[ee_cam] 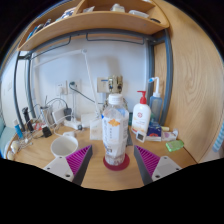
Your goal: Pour water
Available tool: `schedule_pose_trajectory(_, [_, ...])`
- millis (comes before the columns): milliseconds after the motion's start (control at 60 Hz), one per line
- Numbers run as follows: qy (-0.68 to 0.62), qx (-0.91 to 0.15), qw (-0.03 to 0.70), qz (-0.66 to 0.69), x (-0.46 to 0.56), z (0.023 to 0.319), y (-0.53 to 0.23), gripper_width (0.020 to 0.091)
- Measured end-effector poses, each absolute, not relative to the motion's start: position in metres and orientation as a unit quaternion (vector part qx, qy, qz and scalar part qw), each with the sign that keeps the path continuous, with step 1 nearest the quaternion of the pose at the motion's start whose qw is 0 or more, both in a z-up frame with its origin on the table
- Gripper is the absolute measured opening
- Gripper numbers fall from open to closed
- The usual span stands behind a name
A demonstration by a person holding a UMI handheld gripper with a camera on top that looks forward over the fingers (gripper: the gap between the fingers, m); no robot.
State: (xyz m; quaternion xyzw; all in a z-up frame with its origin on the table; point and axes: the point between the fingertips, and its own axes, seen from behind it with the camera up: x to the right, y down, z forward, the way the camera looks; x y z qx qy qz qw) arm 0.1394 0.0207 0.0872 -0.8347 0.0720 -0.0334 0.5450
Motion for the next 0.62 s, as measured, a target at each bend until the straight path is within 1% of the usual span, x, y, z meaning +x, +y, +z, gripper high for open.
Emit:
schedule_pose_trajectory(117, [0.063, -0.858, 0.509, -0.026, 0.135, 0.096, -0.021, 0.0852])
schedule_pose_trajectory(250, [0.047, -0.876, 0.481, -0.002, 0.124, 0.124, -0.056, 0.084])
schedule_pose_trajectory(433, [0.043, -0.877, 0.479, 0.005, 0.119, 0.157, -0.086, 0.0841])
schedule_pose_trajectory(617, [0.057, -0.878, 0.476, 0.001, 0.126, 0.165, -0.096, 0.0833])
